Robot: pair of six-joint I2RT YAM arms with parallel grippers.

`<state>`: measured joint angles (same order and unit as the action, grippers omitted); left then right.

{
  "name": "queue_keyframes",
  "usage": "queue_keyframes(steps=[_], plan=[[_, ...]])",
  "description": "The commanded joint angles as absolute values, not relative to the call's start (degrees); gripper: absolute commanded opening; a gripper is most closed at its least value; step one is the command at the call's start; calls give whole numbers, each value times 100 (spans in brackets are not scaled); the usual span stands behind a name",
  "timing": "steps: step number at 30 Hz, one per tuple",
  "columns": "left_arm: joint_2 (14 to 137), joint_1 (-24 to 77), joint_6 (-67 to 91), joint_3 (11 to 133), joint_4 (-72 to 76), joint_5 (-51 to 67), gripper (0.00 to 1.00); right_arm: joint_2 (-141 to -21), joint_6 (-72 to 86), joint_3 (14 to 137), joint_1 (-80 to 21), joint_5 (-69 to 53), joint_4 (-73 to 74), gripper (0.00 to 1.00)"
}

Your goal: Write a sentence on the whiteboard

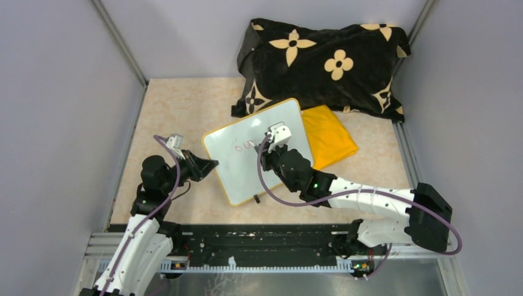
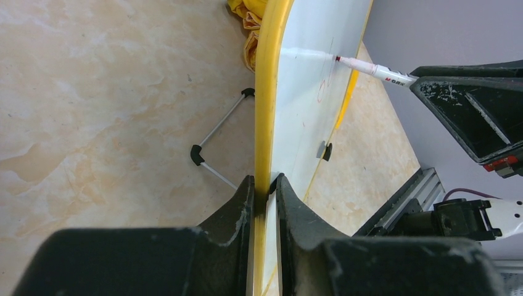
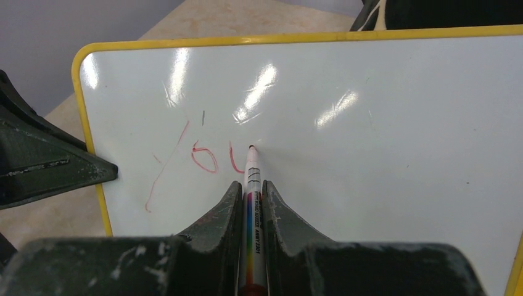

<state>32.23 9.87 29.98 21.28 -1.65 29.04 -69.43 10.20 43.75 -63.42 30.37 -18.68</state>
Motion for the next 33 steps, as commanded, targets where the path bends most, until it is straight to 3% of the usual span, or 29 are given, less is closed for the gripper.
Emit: queue_keyframes(steps=[1, 12, 19, 27, 33], plan=[[3199, 967, 2971, 2083, -39, 2978, 0, -7031, 881, 4712, -6214, 3131, -2043, 0], [3195, 967, 2971, 2091, -42, 2947, 0, -6888, 941, 4624, -6205, 3004, -2053, 0], [3186, 967, 2962, 2116, -109, 2808, 1, -5822, 1161, 4074, -6205, 2528, -1796, 0], [3184, 967, 2971, 2145, -185, 2729, 16, -5178, 1094, 3847, -6206, 2880, -1392, 0], [3199, 967, 2966, 2162, -206, 2751, 35, -5350, 1072, 3807, -6205, 3142, -1555, 0]])
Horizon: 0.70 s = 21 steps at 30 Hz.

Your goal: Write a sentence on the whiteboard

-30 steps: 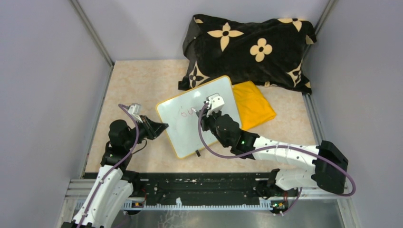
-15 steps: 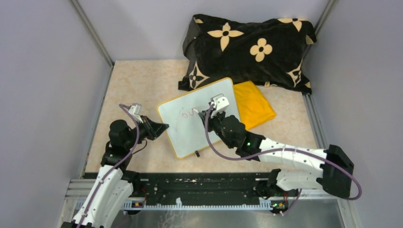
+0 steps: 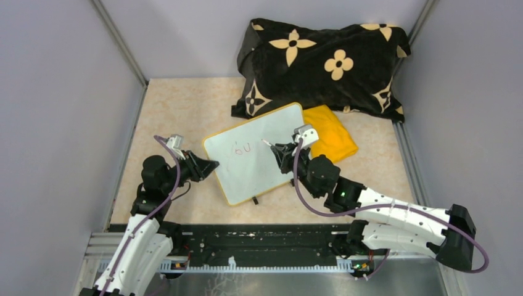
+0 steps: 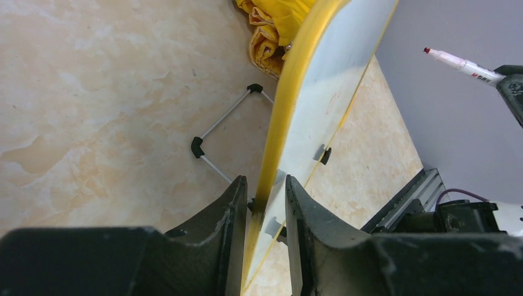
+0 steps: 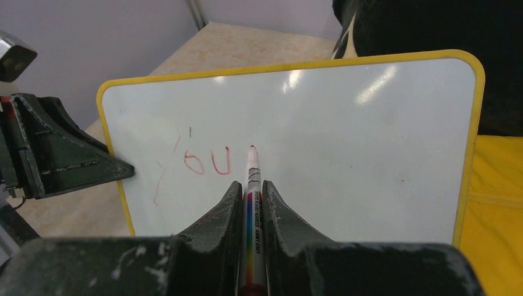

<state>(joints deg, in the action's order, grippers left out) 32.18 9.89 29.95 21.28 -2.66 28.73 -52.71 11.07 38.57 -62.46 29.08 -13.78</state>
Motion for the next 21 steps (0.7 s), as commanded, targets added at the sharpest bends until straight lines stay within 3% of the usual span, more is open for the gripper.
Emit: queue_keyframes(steps=[1, 21], plan=[[3199, 967, 2970, 2162, -206, 2753, 37, -5385, 1072, 3806, -6205, 3154, -1578, 0], [3209, 967, 2997, 2136, -141, 2769, 37, -5985, 1044, 4031, -6004, 3469, -2091, 0]])
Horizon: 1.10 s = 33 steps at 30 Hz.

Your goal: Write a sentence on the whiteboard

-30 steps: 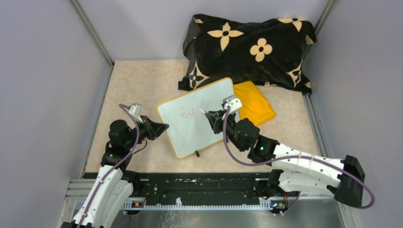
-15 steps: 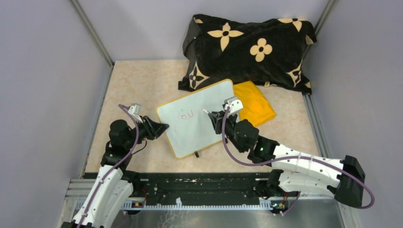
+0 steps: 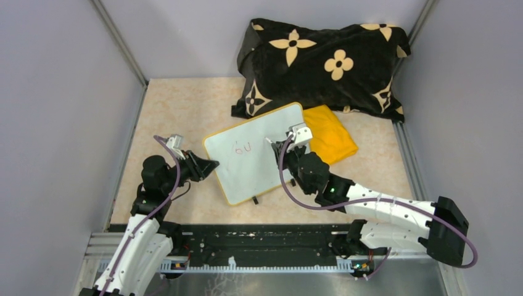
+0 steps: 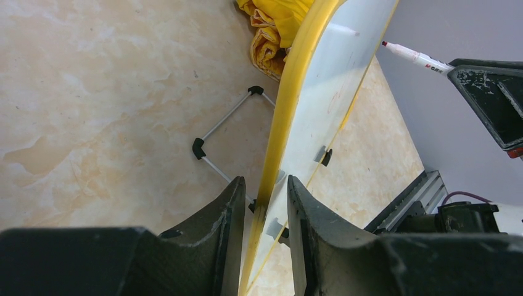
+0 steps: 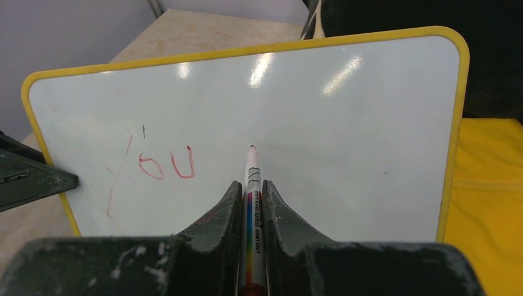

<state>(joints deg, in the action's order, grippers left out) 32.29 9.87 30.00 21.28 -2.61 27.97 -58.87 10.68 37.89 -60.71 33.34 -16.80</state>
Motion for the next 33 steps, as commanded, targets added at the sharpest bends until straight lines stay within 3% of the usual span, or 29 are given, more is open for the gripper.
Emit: queue_keyframes(steps=[1, 14, 33], plan=[[3201, 967, 2997, 2136, -145, 2774, 36, -6014, 1046, 4042, -6003, 3482, -2137, 0], [3172, 967, 3005, 2118, -123, 2779, 35, -6207, 936, 4104, -5994, 3755, -2483, 0], [3183, 967, 3006, 2107, -103, 2807, 34, -6526, 1055, 4260, -5994, 3152, -2169, 0]])
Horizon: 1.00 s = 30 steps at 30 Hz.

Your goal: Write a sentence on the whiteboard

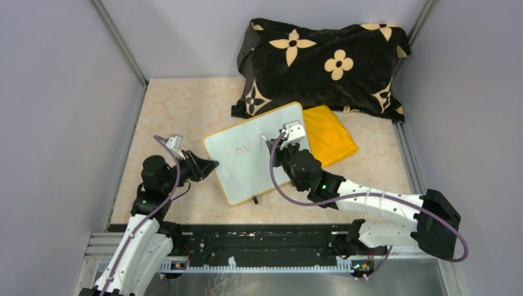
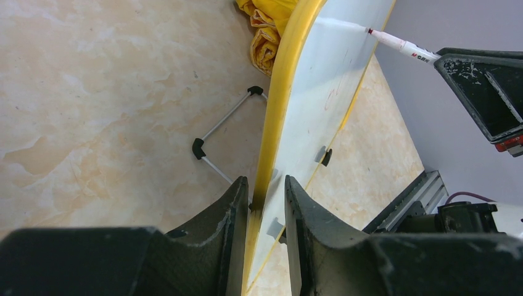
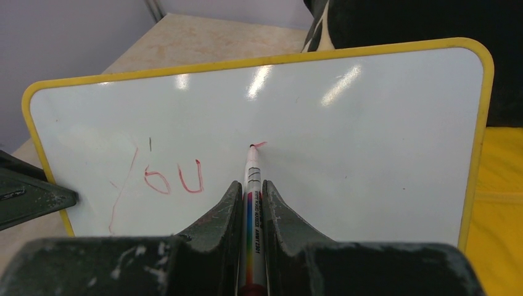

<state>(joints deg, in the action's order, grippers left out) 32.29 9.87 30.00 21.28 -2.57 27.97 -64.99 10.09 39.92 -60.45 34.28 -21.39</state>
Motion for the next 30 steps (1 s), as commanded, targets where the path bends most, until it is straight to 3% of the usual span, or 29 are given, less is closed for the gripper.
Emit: queue_keyframes(steps=[1, 30], plan=[[3182, 967, 3005, 2109, -101, 2804, 34, -6520, 1081, 4243, -5994, 3108, -2145, 0], [3172, 967, 2988, 2118, -123, 2792, 33, -5836, 1277, 3744, -5994, 3573, -1561, 0]])
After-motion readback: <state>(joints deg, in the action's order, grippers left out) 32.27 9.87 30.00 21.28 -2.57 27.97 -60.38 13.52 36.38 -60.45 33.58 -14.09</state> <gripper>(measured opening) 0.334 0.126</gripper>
